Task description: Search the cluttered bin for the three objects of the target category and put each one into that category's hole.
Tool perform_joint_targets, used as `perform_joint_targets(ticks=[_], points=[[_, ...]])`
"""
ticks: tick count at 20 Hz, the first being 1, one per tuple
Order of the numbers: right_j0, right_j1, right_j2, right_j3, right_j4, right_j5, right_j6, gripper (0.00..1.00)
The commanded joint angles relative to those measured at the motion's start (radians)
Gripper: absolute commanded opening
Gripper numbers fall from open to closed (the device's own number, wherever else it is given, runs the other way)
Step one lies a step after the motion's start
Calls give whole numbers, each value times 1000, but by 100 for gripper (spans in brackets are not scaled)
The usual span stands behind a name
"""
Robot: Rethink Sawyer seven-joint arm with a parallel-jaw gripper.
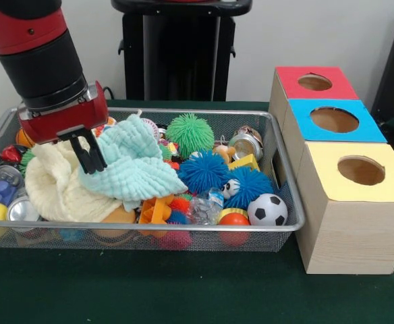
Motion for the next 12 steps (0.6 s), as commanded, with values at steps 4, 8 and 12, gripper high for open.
perform_joint_targets(ticks=[4, 8, 12], points=[[13, -54, -51, 72, 52, 81, 101, 0], [41, -123, -62, 135, 81, 76, 159, 0], [63, -132, -84, 145, 100, 69, 169, 100]])
